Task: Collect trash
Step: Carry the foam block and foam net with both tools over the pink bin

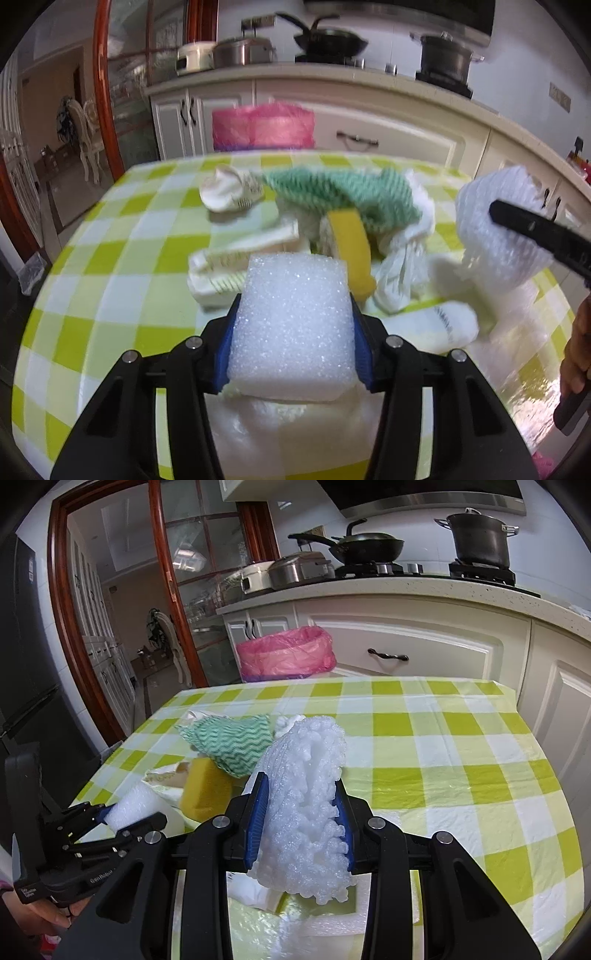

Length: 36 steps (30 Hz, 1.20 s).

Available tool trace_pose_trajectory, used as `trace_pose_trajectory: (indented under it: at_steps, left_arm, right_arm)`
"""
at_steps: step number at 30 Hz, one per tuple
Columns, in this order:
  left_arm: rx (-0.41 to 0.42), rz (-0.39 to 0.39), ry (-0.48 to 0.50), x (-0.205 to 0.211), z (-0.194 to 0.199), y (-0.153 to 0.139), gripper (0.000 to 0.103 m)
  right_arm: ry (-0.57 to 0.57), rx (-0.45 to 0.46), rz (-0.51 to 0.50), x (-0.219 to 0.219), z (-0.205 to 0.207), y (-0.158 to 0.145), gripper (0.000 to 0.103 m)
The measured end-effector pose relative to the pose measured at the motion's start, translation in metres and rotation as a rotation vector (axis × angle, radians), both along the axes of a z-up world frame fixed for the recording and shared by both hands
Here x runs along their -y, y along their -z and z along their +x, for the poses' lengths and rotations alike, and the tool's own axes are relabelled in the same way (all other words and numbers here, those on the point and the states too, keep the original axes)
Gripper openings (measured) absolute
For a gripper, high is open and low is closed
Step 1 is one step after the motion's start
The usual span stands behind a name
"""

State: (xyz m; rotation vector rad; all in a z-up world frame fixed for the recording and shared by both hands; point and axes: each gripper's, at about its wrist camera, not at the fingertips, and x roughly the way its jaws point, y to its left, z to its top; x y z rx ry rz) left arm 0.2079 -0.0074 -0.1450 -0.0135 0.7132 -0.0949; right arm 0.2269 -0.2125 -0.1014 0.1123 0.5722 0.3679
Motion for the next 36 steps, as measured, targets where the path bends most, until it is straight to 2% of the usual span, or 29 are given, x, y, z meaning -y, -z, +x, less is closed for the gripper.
trace_pose_trajectory:
  at_steps: [3, 9, 19, 29, 32, 36]
  left_arm:
    - [0.054, 0.013, -0.011, -0.001, -0.004, -0.013, 0.050]
    - [0.082, -0.001, -0.018, -0.004, -0.001, -0.029, 0.050]
    - [0.144, -0.024, -0.039, -0.019, 0.039, -0.066, 0.050]
    - [0.242, -0.026, -0.066, -0.044, 0.123, -0.112, 0.050]
    - [0.274, -0.032, -0.060, -0.051, 0.159, -0.127, 0.050]
    - [0.316, 0.009, -0.047, -0.057, 0.211, -0.142, 0.050]
  right_arm:
    - [-0.010, 0.012, 0.008, -0.003, -0.001, -0.005, 0.034]
    - [-0.014, 0.021, 0.005, -0.008, 0.006, -0.013, 0.034]
    - [-0.043, 0.093, -0.008, -0.023, 0.040, -0.049, 0.034]
    - [-0.073, 0.152, -0.032, -0.040, 0.125, -0.085, 0.034]
    - [-0.093, 0.170, -0.037, -0.048, 0.159, -0.098, 0.034]
    - [-0.113, 0.182, -0.052, -0.057, 0.218, -0.106, 0.034]
